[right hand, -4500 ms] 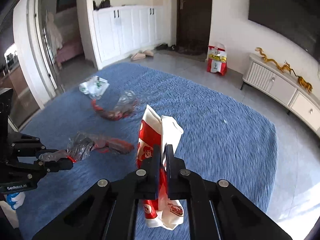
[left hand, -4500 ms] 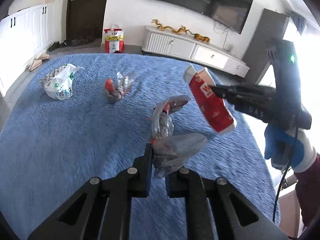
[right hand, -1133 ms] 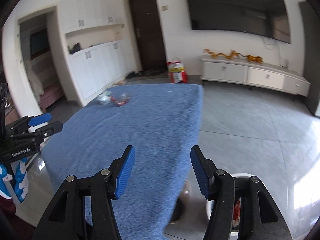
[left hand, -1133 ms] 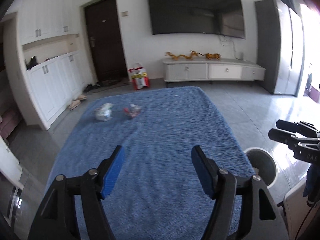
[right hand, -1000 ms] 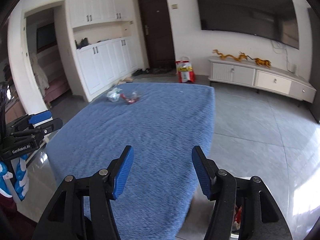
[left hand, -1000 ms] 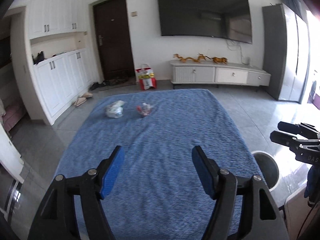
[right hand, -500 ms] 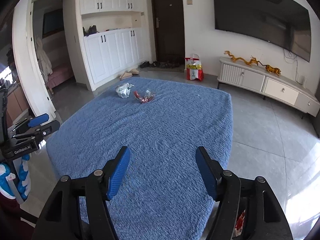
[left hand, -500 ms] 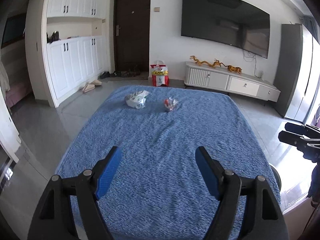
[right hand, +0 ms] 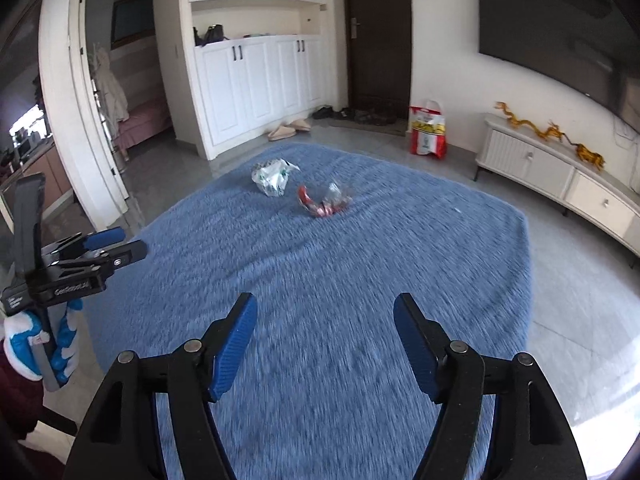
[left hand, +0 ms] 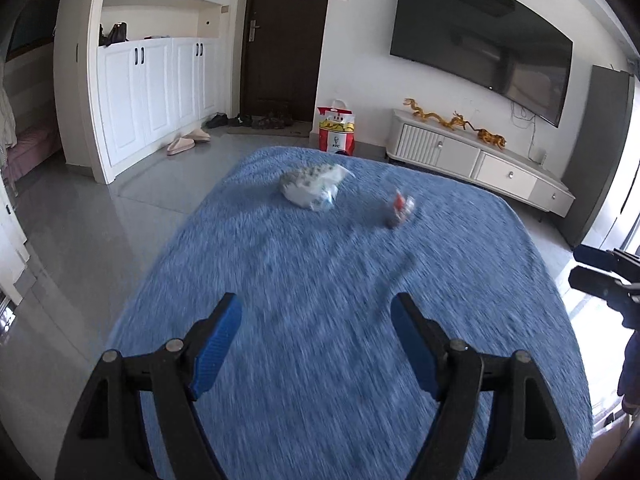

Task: Collect trash
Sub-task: 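Move both tools back over the rug toward the last two items, then grasp white printed snack bag with left tool while right tool grasps clear bag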

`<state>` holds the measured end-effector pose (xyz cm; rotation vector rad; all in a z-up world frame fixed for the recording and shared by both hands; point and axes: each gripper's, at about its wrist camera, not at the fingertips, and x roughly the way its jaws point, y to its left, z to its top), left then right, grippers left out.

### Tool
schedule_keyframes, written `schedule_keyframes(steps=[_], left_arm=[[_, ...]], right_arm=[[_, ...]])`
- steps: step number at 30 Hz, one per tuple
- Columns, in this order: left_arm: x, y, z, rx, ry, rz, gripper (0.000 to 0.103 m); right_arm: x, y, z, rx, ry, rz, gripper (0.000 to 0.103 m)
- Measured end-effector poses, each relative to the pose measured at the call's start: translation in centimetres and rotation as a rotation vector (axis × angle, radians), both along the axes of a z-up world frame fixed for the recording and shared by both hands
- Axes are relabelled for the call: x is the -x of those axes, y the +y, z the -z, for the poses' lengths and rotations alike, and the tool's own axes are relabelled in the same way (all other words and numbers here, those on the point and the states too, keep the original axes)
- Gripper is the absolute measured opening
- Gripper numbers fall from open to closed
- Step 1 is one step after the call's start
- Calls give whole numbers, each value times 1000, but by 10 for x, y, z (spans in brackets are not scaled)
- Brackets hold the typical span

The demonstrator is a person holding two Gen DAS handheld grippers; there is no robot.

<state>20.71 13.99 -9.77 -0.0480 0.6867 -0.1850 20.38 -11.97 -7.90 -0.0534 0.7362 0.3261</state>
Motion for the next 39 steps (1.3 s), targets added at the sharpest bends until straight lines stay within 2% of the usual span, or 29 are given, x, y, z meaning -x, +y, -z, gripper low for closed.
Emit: schedule_keyframes(steps=[7,12,19,23,25,27,28,29,30,32,35,39], left_arm=[[-110,-7,0,20,16,20,76],[-192,-16,3,52,53,-34,76],[-258,-18,33,102,150,-86,76],[-261,-16,47,137,179,-81,76],[-256,-16,54,151,187,-62,76],[-251,-18,57,148,197,-53,76],[-246,-19,59,154,202,-45,75],[-243,-20,60,155,206,-42,70],[-239,-22,62,149,212,-38,56],[-232,-25,69,157,232,-21,40],[-220,-24,67,166,222,-16,23],[-195,-22,53,188,201,7,16]], right_arm=[[-93,16,24,-93,32,-18,71],[-156,23,46,-154,57,32,71],[-208,29,79,-191,111,93,70],[-219,40,95,-181,145,86,60],[-216,47,100,-169,152,64,50],[-213,52,103,-150,158,46,29],[-210,54,103,-149,156,37,27],[-206,55,101,-151,151,30,23],[-202,55,99,-152,144,28,19],[-192,52,95,-154,131,32,17],[-178,43,90,-161,120,33,16],[-147,28,76,-158,97,26,16]])
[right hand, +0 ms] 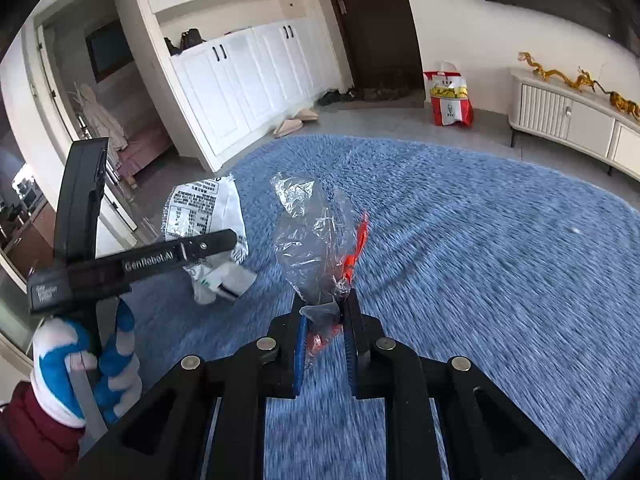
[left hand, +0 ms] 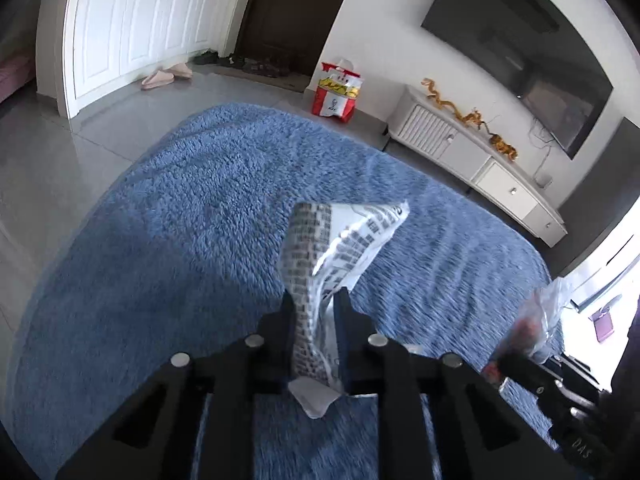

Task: Collect trash
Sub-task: 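Grasp white printed snack bag with left tool while right tool grasps clear bag, then carry both items to the white bin and open both tools to drop them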

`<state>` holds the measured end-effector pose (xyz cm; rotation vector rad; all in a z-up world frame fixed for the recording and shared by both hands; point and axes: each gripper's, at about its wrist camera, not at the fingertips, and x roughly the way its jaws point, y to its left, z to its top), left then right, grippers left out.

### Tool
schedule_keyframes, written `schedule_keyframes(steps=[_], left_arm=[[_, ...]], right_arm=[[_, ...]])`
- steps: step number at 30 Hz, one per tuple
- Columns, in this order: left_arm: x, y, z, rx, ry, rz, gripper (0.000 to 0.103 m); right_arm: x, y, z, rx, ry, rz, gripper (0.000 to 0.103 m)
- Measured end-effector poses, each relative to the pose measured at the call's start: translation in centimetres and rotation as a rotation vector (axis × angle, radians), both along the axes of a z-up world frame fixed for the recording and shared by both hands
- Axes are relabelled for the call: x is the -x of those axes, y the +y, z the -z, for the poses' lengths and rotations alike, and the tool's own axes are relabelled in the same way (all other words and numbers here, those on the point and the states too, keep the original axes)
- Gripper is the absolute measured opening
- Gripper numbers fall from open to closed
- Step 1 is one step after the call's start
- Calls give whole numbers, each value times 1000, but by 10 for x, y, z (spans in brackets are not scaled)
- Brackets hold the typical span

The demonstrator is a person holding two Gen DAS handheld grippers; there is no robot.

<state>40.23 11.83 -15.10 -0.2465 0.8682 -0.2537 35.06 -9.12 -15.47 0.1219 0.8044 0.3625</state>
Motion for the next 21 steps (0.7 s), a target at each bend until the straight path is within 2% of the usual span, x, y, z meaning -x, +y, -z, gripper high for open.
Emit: schedule_keyframes(steps=[5,12,17,21], left_arm=[[48,-4,-27,-41,-61,39,13],[130,-15,-75,-80,-157,83,13],[180,-31,-111,-63,-215,116,13],[211,-65,-136,-52,-249,191,13]], right_arm=[[43,-22,-26,-8,-47,11,16],[136,-60,-74,33,-155,50,16],[205,-104,-107,60,-232,116,16],[251,-149,-115,68,-257,210,16]])
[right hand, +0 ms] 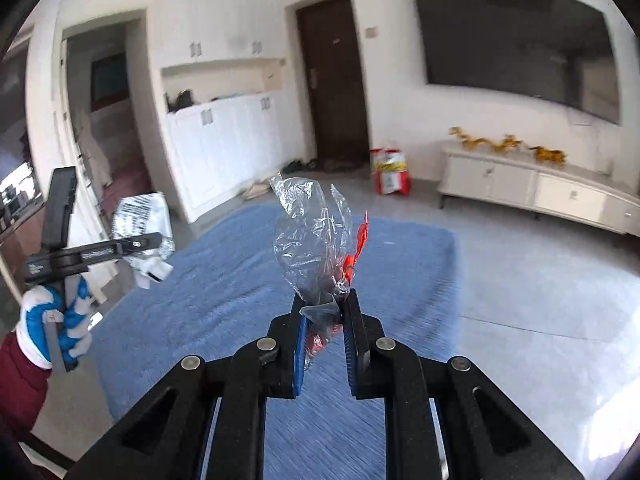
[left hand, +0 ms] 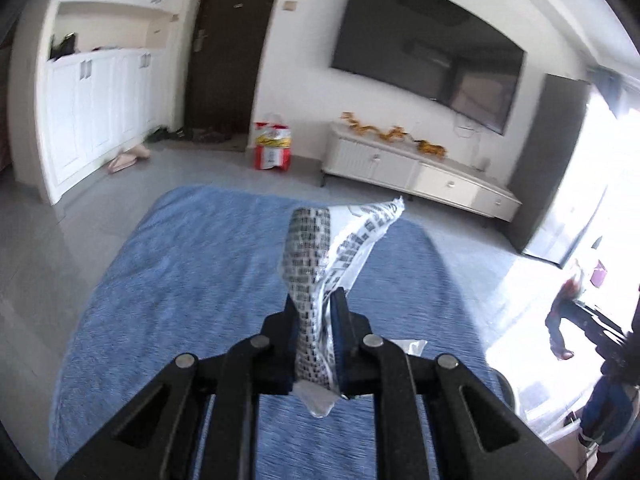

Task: Collect trash
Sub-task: 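Carry both items to the white bin and open both tools to drop them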

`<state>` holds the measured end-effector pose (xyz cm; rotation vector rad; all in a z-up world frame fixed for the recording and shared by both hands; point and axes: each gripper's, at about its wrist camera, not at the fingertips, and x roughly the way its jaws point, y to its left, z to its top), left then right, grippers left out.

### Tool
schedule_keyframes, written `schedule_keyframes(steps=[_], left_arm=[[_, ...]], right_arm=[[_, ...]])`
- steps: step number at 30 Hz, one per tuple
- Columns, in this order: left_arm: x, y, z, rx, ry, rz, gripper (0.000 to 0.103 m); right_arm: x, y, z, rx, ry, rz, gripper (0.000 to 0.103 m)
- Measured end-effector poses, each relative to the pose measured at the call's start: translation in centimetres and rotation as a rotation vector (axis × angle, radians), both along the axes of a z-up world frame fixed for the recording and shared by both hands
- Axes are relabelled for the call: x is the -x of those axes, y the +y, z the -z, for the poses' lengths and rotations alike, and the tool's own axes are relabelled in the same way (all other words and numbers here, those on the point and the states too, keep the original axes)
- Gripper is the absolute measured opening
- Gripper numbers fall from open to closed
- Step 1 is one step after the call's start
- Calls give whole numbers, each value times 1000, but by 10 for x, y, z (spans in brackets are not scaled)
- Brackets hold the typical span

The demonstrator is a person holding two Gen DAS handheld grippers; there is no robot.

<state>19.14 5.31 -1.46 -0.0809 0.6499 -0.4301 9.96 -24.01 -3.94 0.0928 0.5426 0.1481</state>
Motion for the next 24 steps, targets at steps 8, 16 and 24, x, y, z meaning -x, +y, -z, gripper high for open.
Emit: schedule_keyframes(steps=[8,16,24], left_arm=[[44,-110,-10,-26,-3,209,13],[72,-252,32,-106,82,421,13],[88,-354,115,-232,221,550,15]], right_arm=[[75,-103,28,-54,27,223,16],[99,-172,93,-62,149,374,17],[92,-221,170,-126,304,451,19]])
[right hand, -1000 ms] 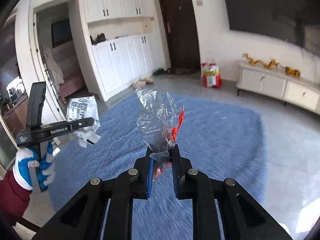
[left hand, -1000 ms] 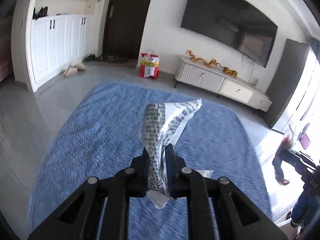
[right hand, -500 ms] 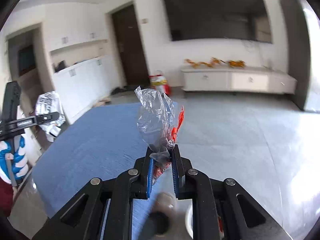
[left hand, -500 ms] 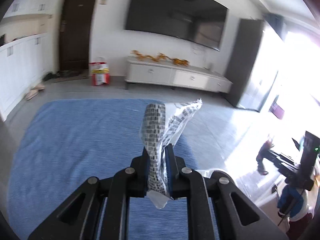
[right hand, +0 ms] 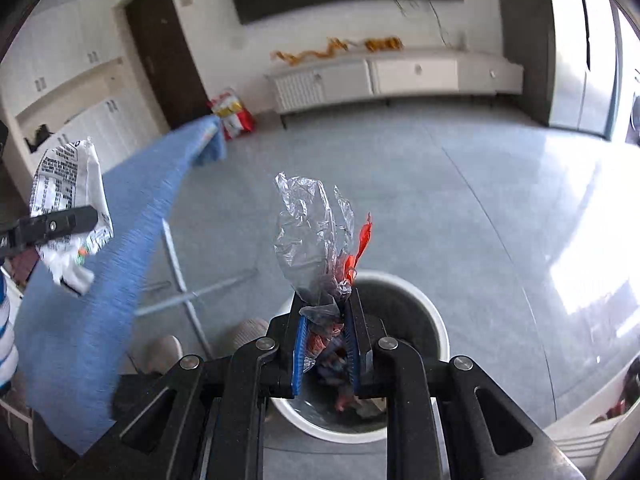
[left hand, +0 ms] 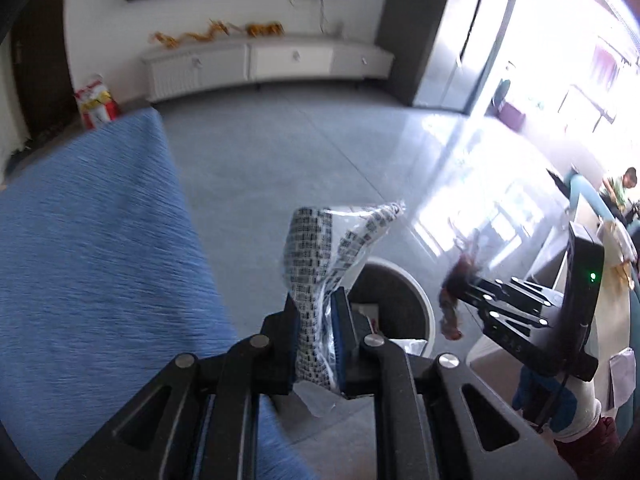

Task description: Collect trash

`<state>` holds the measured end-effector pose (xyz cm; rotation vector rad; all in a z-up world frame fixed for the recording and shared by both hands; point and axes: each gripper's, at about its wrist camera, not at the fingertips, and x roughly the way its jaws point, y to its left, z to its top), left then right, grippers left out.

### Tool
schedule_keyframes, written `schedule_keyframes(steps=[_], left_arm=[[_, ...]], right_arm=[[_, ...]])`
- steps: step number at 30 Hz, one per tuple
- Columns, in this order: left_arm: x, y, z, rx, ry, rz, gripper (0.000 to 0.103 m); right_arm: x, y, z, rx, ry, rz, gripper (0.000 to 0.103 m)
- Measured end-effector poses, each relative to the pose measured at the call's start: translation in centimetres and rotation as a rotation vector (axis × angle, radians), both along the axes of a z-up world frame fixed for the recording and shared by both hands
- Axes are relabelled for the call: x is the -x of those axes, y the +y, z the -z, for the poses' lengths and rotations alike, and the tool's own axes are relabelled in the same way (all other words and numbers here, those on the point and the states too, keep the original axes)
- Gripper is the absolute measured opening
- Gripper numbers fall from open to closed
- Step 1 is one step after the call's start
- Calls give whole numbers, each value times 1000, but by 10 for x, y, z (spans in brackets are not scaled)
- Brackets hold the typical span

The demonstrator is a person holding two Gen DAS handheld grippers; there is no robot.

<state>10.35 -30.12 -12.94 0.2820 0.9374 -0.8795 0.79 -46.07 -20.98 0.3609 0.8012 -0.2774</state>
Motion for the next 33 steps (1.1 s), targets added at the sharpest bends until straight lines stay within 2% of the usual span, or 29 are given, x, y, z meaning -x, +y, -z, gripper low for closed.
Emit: schedule_keyframes(steps=[6,10,13,14,15,17,23,28,33], left_arm=[[-2,-50,42,-41,71,30,16],[-7,-68,57,-53,105,48,18],[-8,-73,59,-43,122,56,36],[-7,-72,58,-35,117,57,46],[-6,-69,55,-26,108,57,50],[-4,-65,49,-16,97,60,50],[1,-33,27,15,54,24,50],[7,15,-5,30,-70,-67,51],[9,85,-44,66,-205,-212,62]], right_arm=[[-1,-26,36,-33,71,41,20],[-8,-32,47,-44,103,57,35],[-5,-33,50,-47,108,75,42],[-2,-33,49,-48,107,80,43],[0,-34,49,-49,104,84,43],[4,-31,47,-45,97,87,43],[9,-17,18,-18,43,91,44],[-3,20,-27,29,-42,17,49],[-22,75,-74,76,-140,-100,56]])
